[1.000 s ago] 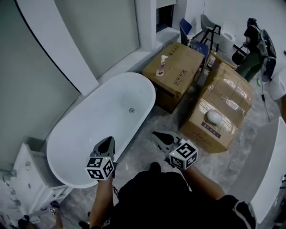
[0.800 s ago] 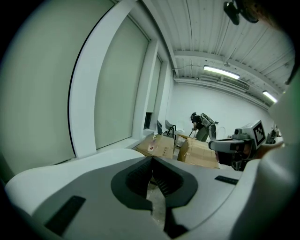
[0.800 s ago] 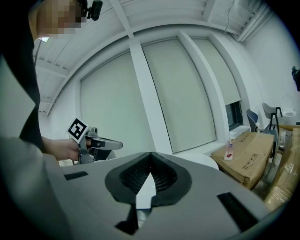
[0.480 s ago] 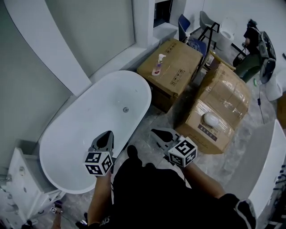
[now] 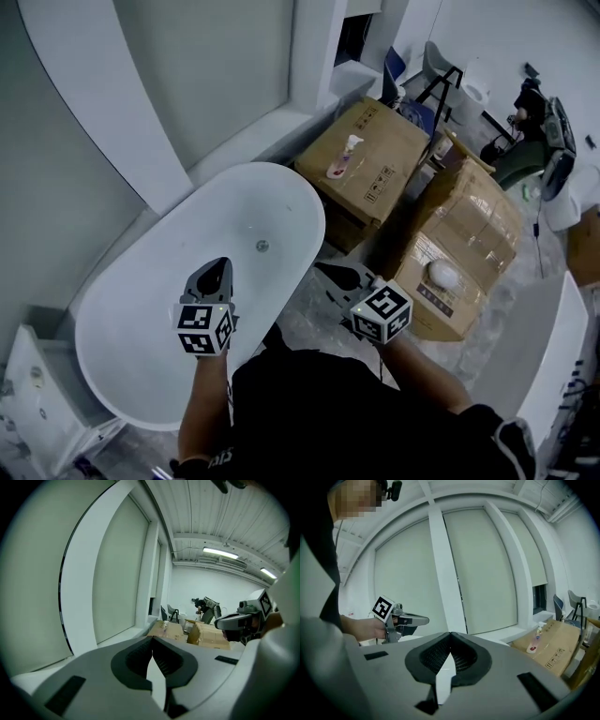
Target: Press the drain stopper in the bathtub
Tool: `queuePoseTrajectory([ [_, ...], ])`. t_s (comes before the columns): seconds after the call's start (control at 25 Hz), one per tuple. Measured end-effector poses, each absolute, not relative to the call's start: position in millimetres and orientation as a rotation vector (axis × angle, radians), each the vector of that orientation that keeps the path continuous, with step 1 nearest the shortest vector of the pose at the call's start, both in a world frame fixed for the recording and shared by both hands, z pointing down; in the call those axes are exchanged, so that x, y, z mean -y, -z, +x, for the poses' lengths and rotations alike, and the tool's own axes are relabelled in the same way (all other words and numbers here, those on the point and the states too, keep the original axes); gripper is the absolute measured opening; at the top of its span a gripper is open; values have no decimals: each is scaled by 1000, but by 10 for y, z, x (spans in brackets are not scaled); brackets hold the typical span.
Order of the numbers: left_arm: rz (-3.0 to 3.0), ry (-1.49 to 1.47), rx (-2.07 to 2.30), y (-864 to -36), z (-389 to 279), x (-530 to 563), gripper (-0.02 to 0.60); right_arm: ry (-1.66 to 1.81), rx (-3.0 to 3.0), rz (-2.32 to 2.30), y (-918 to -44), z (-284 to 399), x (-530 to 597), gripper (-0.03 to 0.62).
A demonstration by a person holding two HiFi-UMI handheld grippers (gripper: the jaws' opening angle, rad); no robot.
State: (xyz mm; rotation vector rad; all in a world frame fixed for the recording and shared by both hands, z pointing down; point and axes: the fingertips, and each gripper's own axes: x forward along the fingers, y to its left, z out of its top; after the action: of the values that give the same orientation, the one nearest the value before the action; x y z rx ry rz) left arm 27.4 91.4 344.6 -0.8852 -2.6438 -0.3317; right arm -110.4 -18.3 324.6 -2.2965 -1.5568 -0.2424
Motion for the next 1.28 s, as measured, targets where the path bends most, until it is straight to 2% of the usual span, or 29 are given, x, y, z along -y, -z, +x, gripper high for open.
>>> queuePoseTrajectory([
  [0.24, -898, 435, 2642, -3612, 460, -1362, 15, 303, 1499, -2282, -3301, -918, -365, 14],
  [0.56, -891, 433, 2618, -3791, 554, -1825, 15, 335, 1453, -2262, -3504, -819, -941, 14],
  [1.12, -976, 659, 2451, -4532, -292, -2686, 15, 475, 1165, -2282, -4321, -1499, -2106, 14],
  [1.28, -991, 685, 2399, -4885, -521, -2939, 14, 519, 1065, -2271, -4789, -1670, -2476, 14],
])
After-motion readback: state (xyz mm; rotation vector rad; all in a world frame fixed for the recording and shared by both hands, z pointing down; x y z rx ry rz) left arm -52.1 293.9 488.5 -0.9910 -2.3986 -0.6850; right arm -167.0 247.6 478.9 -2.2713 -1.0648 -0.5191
